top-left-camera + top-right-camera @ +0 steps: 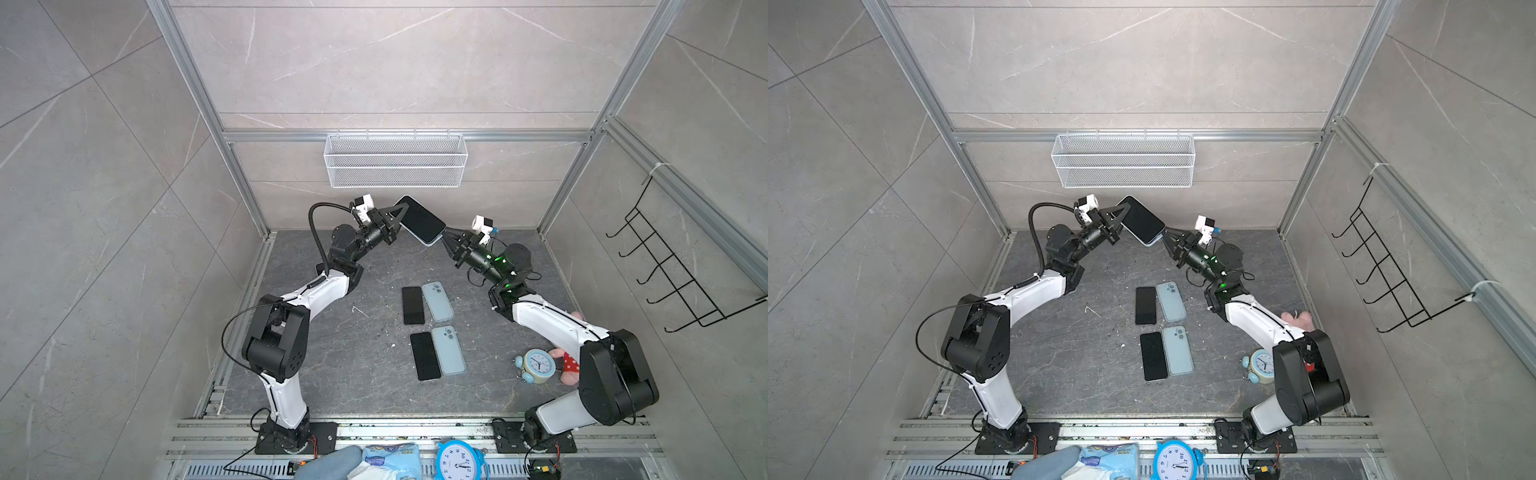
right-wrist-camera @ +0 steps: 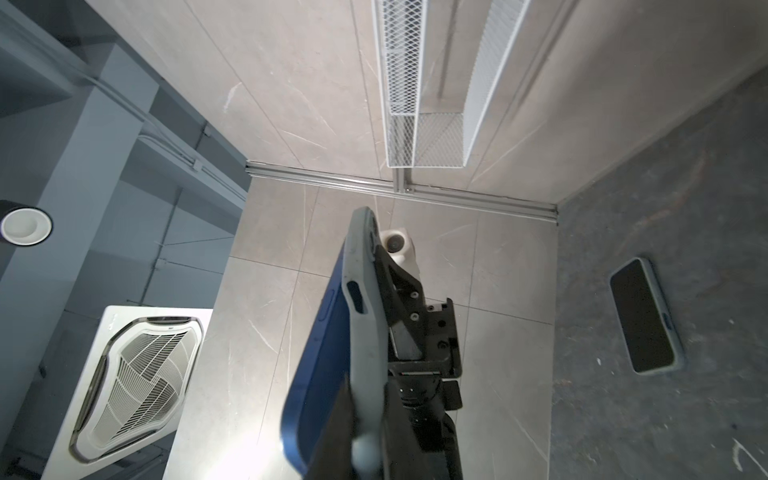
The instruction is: Take the phone out of the phone case
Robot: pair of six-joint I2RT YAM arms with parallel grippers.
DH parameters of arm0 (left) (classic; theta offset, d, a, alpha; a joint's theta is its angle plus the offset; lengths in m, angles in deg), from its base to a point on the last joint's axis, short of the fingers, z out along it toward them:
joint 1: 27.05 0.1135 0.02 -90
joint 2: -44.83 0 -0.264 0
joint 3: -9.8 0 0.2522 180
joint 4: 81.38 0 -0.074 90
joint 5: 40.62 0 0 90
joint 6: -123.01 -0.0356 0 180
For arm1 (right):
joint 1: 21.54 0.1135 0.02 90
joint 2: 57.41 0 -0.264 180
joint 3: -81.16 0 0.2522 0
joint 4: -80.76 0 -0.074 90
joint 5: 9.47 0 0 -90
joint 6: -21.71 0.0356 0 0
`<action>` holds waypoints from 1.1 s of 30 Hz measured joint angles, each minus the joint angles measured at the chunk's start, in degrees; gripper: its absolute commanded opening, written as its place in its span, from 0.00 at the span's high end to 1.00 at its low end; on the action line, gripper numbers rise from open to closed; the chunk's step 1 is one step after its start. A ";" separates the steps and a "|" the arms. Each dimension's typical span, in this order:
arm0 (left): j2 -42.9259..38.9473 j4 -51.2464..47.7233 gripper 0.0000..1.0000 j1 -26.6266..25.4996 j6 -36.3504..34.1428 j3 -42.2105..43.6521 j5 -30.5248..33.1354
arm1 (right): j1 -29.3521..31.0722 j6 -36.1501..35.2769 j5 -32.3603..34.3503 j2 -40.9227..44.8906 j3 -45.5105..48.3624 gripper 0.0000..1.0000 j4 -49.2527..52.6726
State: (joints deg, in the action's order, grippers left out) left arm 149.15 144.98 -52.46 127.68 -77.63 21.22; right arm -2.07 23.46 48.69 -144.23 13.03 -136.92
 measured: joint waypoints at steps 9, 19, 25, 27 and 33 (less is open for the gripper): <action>0.00 0.55 1.00 -1.70 -0.22 2.75 -0.59 | 0.35 -1.44 -2.56 3.37 7.04 0.47 3.41; 0.00 0.39 1.00 -2.10 -0.22 3.15 -0.85 | 0.11 -2.60 -3.10 8.02 10.03 0.67 5.42; 0.15 0.33 1.00 -2.86 -0.48 3.89 -0.87 | 0.11 -3.10 -3.10 9.35 10.58 0.86 6.01; 0.46 0.37 1.00 -3.10 -0.50 4.31 -0.61 | 0.11 -3.13 -3.04 9.38 10.67 0.91 6.54; 0.70 1.97 1.00 -3.63 -0.79 8.63 0.26 | 0.02 -3.87 -2.51 10.19 12.70 1.00 9.92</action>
State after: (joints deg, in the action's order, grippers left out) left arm 149.85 146.94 -56.09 126.90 -69.00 21.48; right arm -2.05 19.59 46.18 -134.05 25.73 -127.00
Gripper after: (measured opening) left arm 0.117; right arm 0.097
